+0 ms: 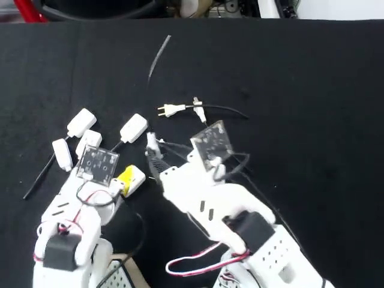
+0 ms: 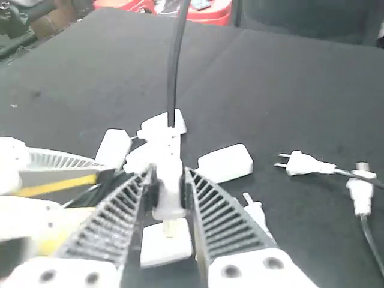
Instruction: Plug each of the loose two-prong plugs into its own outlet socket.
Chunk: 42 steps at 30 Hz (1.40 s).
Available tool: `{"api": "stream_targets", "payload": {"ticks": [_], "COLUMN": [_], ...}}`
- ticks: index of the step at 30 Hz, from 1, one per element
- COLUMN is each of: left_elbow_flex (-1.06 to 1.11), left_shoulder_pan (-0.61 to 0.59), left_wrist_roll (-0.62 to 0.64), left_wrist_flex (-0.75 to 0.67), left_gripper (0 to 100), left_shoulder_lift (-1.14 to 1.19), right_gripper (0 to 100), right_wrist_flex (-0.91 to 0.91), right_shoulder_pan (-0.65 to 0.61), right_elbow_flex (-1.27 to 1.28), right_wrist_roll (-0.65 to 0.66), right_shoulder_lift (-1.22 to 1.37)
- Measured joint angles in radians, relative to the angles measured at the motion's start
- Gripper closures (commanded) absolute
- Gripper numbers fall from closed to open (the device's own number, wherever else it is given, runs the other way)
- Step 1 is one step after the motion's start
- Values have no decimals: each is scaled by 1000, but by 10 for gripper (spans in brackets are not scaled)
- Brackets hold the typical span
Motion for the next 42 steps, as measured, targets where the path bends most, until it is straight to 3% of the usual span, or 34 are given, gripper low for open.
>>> {"api": "stream_targets", "payload": {"ticks": [6, 12, 16, 24, 35, 42], "left_elbow_flex": [-78, -95, -101, -77, -75, -43], "left_shoulder_pan": [169, 345, 453, 413, 319, 293], "left_wrist_roll": [133, 146, 146, 146, 147, 84], "left_wrist_flex": [2, 40, -28, -123, -130, -130], "left_gripper": [777, 776, 776, 777, 777, 779], "left_shoulder_lift": [2, 0, 2, 5, 5, 0], "right_gripper": [987, 987, 987, 987, 987, 987], "right_wrist_flex": [35, 77, 86, 149, 295, 313], "right_shoulder_pan": [74, 74, 74, -11, -12, -12], "right_elbow_flex": [44, 103, 120, 120, 86, 83], "right_wrist_roll": [-38, -38, -40, -40, -35, -17], "right_shoulder_lift": [-219, -367, -384, -384, -387, -387]}}
